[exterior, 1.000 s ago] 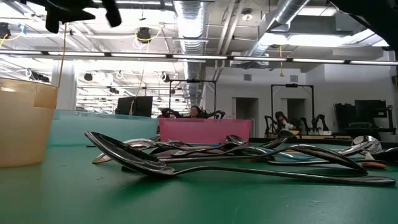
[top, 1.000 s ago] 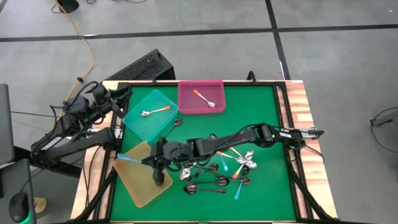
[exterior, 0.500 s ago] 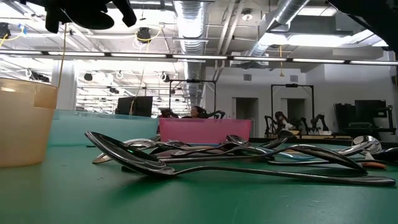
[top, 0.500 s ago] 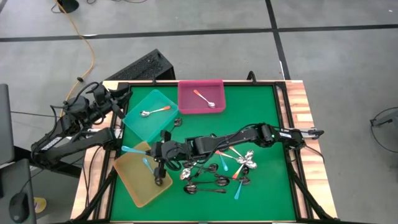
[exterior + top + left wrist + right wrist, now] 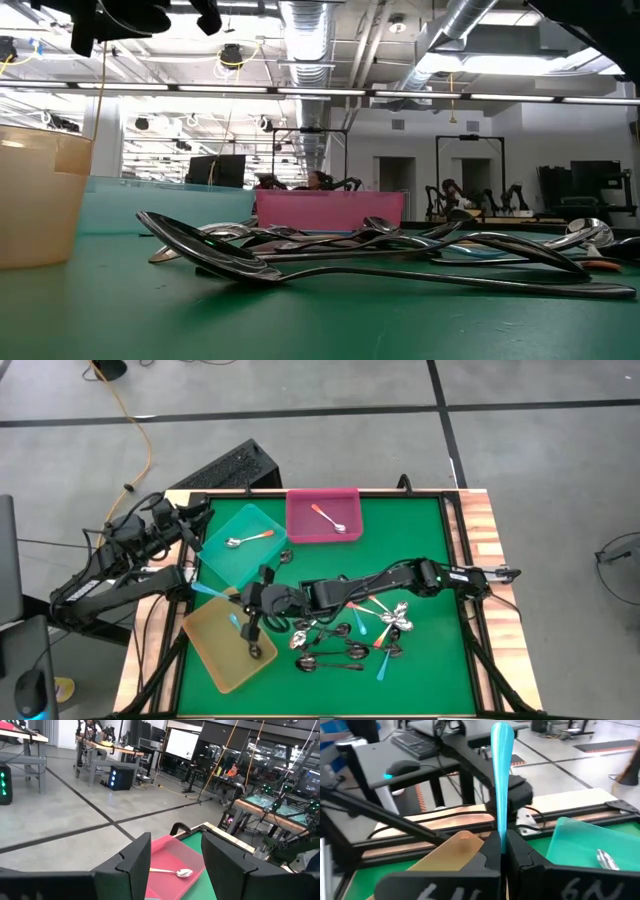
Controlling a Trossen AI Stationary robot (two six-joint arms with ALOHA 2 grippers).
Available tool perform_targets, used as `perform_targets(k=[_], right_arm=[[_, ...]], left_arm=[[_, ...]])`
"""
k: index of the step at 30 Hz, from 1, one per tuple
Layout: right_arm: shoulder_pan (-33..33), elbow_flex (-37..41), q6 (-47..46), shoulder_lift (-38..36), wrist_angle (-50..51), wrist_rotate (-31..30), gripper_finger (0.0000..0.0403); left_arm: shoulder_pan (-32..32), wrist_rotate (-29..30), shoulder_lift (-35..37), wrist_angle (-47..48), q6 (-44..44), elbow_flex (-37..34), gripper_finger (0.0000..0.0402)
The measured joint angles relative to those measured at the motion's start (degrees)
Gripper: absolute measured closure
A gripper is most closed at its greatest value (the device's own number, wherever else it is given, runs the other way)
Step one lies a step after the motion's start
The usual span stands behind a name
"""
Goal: Sort silverware by color (type)
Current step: Put the blue spoon into the orange bin
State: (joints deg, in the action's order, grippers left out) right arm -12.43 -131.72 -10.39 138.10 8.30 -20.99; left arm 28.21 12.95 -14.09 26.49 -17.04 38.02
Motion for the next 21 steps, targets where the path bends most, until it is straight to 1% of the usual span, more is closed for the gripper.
perform_targets(k=[7, 9, 15, 21], right_arm=[[-0.9, 0.0, 0.2, 0.0, 1.1, -0.5, 0.0392], [-1.3, 0.0, 0.5, 0.0, 1.6, -1.7, 0.0392], [-2.3, 0.0, 5.7, 0.0, 2.2, -4.9, 0.0392], [-2.6, 0.0, 6.6, 0.0, 2.2, -6.0, 0.0392]], left_arm=[[0.0, 1.4, 0.0, 0.0, -0.1, 0.0, 0.0243], [0.0, 1.4, 0.0, 0.0, -0.1, 0.0, 0.0243], [0.0, 1.7, 0.0, 0.0, -0.1, 0.0, 0.0243], [0.0, 1.7, 0.0, 0.0, -0.7, 0.0, 0.0243]])
